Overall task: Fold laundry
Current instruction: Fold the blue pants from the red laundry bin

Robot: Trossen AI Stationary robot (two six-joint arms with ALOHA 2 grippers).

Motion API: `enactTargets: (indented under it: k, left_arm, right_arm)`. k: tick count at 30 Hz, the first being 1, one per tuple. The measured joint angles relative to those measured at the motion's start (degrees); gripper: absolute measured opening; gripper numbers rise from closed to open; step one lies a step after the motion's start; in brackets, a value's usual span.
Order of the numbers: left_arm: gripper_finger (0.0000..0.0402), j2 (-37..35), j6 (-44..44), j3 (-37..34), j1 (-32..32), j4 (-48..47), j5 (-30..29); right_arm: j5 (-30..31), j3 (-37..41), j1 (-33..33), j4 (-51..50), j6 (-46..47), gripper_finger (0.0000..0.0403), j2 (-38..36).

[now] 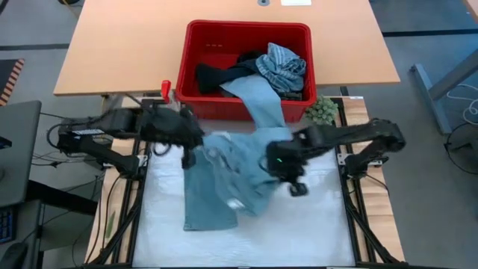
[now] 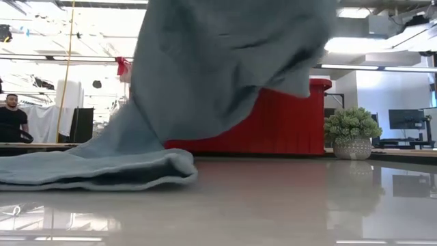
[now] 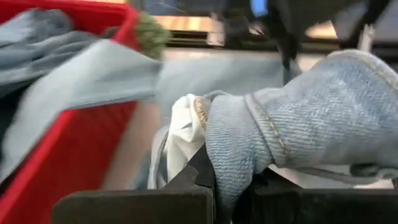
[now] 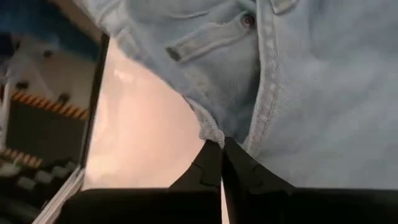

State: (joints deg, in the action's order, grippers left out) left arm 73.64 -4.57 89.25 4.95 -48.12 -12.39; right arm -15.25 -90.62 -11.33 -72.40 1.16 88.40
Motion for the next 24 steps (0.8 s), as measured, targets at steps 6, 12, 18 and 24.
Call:
enactTargets:
  k: [6,12,18,24]
  left_arm:
    - [0.0,5.3,2.3,-12.6,5.8,5.6,-4.8]
    - [0.0,5.2,2.6,-23.4,6.4,14.4,-3.2]
    - [0.0,5.2,6.4,-25.7,6.4,14.0,-1.7]
    - [0.0,5.2,6.5,-25.7,6.4,14.0,-1.5]
  right_arm:
    - [1.5,18.5,-8.7,10.4,12.1,0.0033,-9.3]
    - [7.9,27.5,-13.7,17.7,24.8,0.0105,-9.8]
    - [7.5,27.5,-19.6,31.6,21.5,0.0191,-6.6]
    - [22.1,27.5,-25.7,39.8,11.5,0.0236,0.0]
